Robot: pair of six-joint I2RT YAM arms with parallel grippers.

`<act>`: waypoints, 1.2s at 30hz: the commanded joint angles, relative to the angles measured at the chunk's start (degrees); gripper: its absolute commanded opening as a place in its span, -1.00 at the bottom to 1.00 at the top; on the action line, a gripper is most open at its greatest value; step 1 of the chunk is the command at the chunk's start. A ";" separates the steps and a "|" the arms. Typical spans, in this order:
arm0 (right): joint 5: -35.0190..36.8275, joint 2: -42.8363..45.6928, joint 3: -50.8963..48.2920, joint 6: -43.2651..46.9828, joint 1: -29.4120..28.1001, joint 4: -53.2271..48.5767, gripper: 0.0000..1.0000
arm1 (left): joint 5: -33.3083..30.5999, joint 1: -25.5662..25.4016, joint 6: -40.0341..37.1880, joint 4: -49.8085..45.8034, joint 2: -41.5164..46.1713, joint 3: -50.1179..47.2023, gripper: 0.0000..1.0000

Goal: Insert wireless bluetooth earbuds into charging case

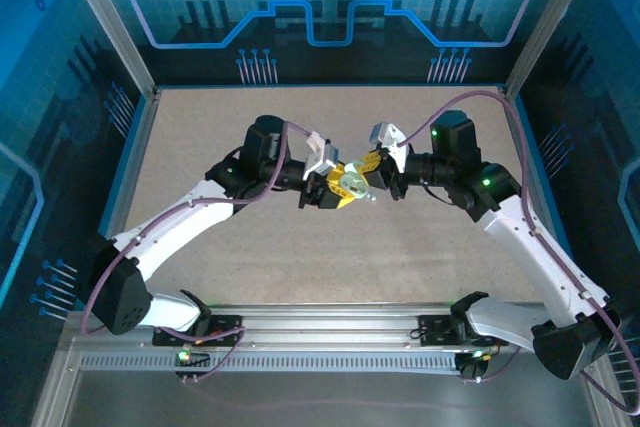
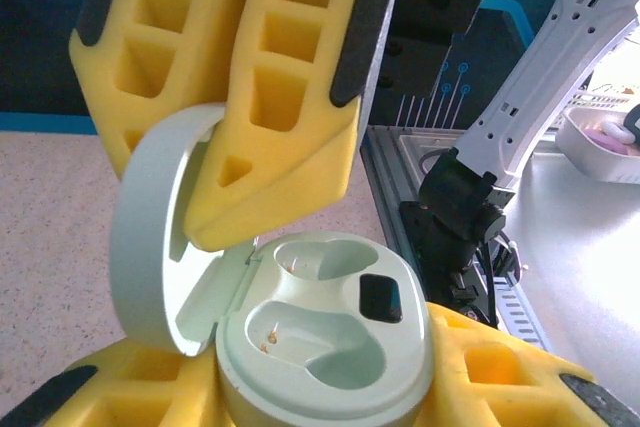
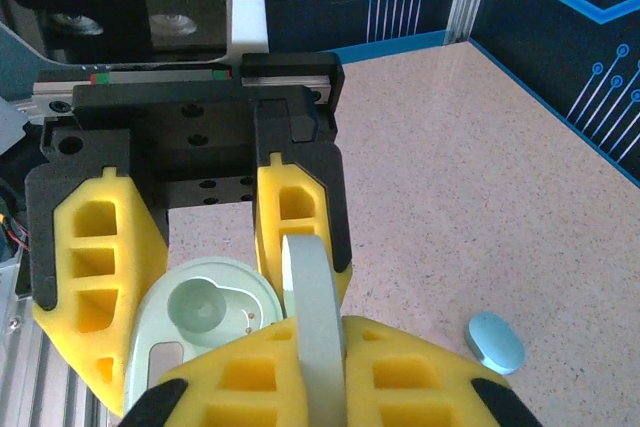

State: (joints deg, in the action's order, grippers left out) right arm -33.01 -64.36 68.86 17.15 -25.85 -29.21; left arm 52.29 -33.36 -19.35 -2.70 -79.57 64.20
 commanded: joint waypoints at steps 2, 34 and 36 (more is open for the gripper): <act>-1.06 0.40 2.09 0.48 -0.43 -0.23 -0.88 | -0.88 -0.26 0.15 0.91 0.21 0.48 -0.04; 9.10 3.07 -1.18 0.25 -3.66 5.17 -0.85 | -3.14 -1.72 6.70 5.25 -1.97 1.10 0.22; 9.28 3.19 -1.27 0.50 -3.77 5.28 -0.85 | -3.40 -1.75 6.72 5.31 -1.99 1.05 0.21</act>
State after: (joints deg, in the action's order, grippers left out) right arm -24.58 -62.24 68.25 16.62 -28.62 -25.26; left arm 49.52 -34.68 -13.39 2.00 -80.90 64.16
